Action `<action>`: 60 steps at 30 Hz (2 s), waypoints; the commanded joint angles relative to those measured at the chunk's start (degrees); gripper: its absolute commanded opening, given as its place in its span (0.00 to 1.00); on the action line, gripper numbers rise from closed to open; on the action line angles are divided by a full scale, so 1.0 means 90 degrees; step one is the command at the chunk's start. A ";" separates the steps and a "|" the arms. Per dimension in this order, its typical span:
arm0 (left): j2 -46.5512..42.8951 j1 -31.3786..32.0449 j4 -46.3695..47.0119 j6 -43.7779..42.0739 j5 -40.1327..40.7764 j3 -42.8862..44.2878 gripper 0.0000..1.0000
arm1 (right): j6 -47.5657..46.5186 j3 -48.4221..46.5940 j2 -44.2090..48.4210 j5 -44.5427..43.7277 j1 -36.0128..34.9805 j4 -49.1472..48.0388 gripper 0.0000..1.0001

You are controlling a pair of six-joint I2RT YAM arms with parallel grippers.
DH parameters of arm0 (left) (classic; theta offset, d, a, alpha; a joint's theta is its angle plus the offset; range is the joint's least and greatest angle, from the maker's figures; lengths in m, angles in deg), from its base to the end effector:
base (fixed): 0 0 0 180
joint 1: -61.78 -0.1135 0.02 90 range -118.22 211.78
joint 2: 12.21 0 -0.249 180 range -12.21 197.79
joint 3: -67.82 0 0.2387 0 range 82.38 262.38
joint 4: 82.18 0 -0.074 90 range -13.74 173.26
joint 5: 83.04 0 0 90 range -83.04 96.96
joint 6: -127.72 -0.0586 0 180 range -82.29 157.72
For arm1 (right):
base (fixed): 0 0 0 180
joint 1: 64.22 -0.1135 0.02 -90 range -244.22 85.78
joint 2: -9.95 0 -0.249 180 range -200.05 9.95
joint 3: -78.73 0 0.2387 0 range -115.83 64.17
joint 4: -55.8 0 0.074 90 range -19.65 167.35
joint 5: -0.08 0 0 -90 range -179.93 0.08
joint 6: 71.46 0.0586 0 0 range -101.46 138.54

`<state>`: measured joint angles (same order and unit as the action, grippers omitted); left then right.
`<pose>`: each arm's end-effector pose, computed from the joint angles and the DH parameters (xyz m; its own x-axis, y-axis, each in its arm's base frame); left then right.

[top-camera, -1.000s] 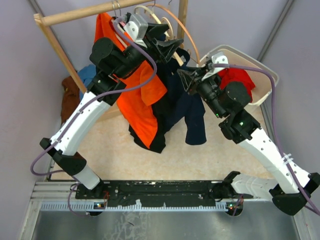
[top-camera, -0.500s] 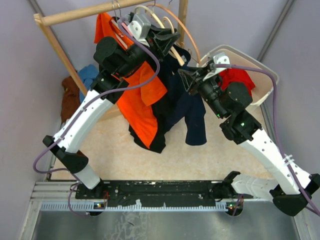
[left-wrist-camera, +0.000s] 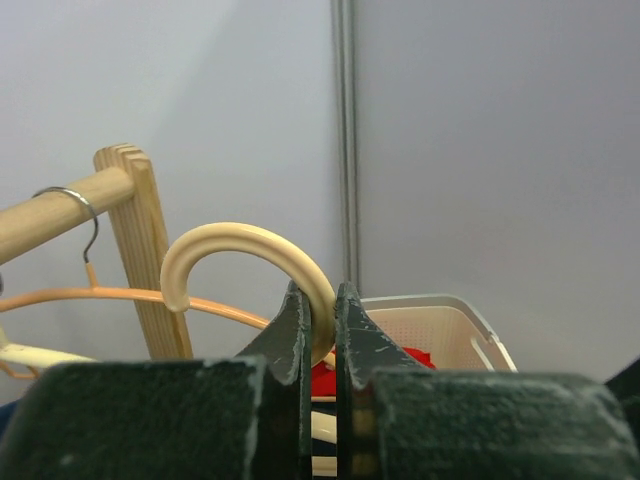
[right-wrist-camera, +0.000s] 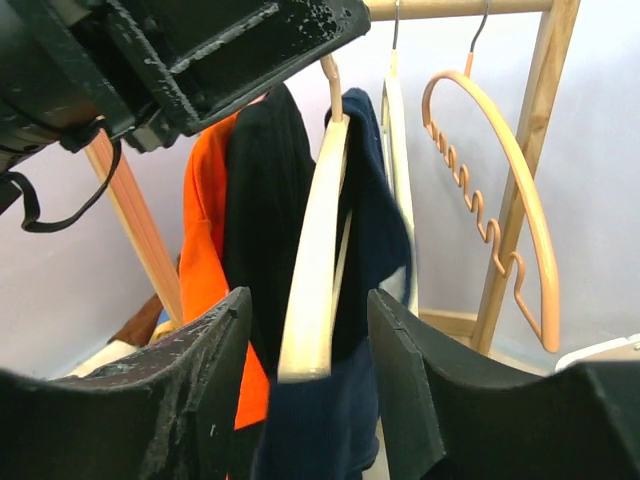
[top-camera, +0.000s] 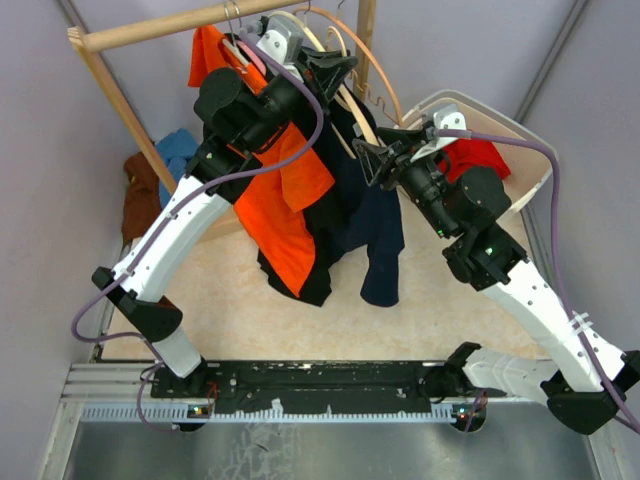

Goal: Remove the t-shirt from the hanger

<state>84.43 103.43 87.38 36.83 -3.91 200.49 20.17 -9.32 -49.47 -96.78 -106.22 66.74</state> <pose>0.2620 -0.2478 0.5581 0.3348 -0.2774 -0.9005 0.7746 0.6252 0.0955 0.1747 0.1479 0.4824 0.2092 0.2264 -0.9513 -0.5860 0.8079 0.0634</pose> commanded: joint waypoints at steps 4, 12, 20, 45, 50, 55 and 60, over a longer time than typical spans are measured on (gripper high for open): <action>0.0170 0.0031 0.0011 -0.0261 0.1156 0.0567 0.00 | -0.0034 -0.0124 0.0483 -0.0046 -0.0041 0.0337 0.58; 0.0431 0.0031 -0.0175 -0.0422 0.1529 0.1102 0.00 | -0.0017 0.0211 0.1052 0.0076 -0.0041 0.0948 0.63; 0.0488 0.0031 -0.0384 -0.0482 0.1720 0.1461 0.00 | 0.0220 0.0709 0.1381 -0.0194 -0.0041 0.1440 0.63; 0.0208 0.0021 -0.0545 -0.0255 0.2146 0.1746 0.00 | 0.0929 0.2140 0.2202 -0.0832 -0.0043 0.2090 0.00; 0.0138 0.0021 -0.0541 -0.0077 0.2342 0.1742 0.00 | 0.1252 0.2621 0.2373 -0.0915 -0.0043 0.2268 0.00; 0.0049 0.0021 -0.0526 0.0036 0.2459 0.1611 0.00 | 0.1531 0.3071 0.2789 -0.0960 -0.0041 0.2380 0.00; -0.0028 0.0021 -0.0485 0.0167 0.2418 0.1485 0.00 | 0.1644 0.3313 0.3008 -0.1007 -0.0044 0.2483 0.00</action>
<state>88.34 103.78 76.80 37.81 16.22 212.94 33.26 19.75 -24.05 -104.19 -106.24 87.37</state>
